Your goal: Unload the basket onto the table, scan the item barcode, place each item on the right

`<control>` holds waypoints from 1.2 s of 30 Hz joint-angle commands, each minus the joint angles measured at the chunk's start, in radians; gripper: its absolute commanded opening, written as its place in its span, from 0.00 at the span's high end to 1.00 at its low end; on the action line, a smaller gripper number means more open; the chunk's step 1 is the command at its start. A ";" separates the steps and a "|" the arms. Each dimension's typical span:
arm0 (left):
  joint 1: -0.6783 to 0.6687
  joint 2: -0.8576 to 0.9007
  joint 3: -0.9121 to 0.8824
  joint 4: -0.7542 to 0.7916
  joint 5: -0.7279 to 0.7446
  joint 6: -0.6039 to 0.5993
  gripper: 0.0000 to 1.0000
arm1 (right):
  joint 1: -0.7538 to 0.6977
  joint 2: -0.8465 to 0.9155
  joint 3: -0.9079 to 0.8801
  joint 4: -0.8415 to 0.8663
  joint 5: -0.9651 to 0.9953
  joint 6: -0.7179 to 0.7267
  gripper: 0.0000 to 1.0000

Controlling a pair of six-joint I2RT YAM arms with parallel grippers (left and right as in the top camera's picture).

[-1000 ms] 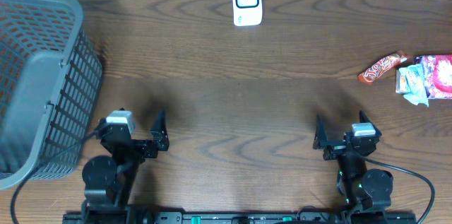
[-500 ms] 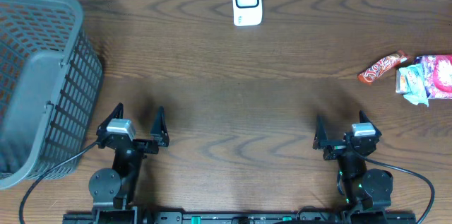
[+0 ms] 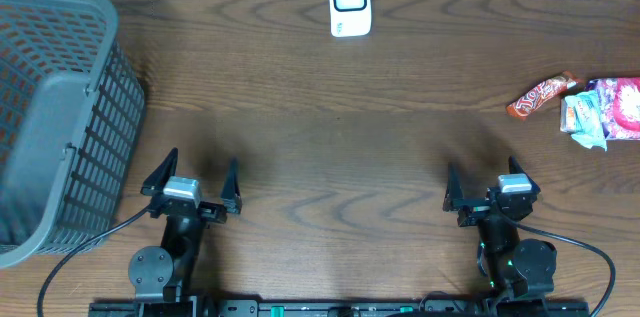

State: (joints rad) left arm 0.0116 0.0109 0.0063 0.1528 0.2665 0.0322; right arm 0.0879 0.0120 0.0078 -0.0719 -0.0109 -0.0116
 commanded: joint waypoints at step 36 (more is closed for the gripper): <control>0.004 -0.010 -0.003 -0.217 -0.126 -0.051 0.02 | -0.002 -0.005 -0.002 -0.003 -0.006 0.007 0.01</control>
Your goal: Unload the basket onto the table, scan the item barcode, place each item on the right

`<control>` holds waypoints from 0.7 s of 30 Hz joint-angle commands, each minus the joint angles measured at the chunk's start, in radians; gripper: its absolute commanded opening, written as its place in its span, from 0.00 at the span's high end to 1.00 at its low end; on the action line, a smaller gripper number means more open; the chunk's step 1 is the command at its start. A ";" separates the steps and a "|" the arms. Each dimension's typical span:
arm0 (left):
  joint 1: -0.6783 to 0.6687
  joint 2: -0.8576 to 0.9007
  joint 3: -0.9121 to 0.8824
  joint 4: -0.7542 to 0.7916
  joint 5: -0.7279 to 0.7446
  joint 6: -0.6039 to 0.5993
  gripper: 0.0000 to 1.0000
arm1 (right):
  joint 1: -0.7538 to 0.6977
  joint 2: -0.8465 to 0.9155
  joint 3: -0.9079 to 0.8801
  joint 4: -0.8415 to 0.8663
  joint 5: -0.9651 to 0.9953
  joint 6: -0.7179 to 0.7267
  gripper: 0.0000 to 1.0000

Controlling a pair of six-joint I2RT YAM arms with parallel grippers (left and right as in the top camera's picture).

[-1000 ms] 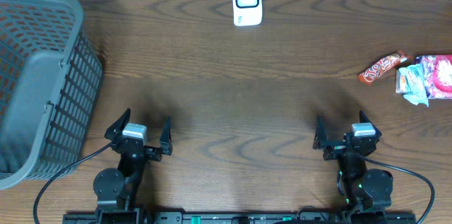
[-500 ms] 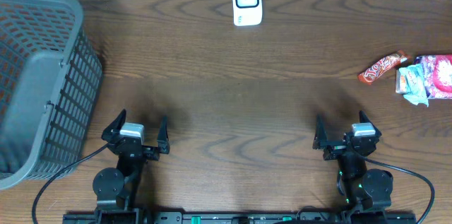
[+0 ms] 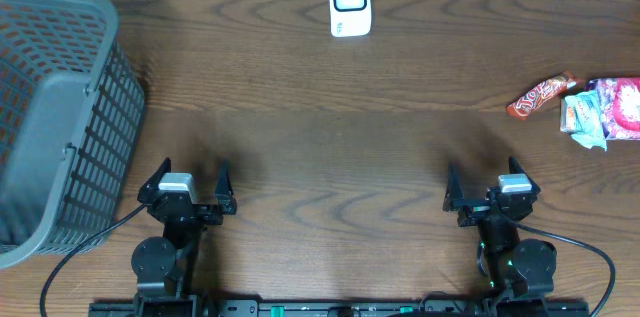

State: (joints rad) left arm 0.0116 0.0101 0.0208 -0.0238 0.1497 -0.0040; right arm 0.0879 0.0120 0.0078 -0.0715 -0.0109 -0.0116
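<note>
A white barcode scanner (image 3: 349, 2) stands at the table's far edge, centre. Snack packets lie at the far right: a red-orange bar wrapper (image 3: 541, 95), a pale blue-white packet (image 3: 584, 119) and a pink packet (image 3: 621, 107). My left gripper (image 3: 189, 184) rests low at the front left, open with nothing between its fingers. At the front right my right gripper (image 3: 484, 185) is open and holds nothing. Both are far from the packets and the scanner.
A large grey mesh basket (image 3: 58, 117) fills the left side of the dark wooden table (image 3: 330, 147), close to my left arm. Cables run along the front edge by both arm bases.
My left gripper has shifted slightly left and its fingers stand a little closer together, still open. The right arm, the packets and the scanner are unchanged.
</note>
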 commanded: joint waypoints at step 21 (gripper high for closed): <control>0.004 -0.009 -0.017 -0.038 -0.012 0.010 0.02 | -0.002 -0.005 -0.002 -0.004 -0.006 0.007 0.01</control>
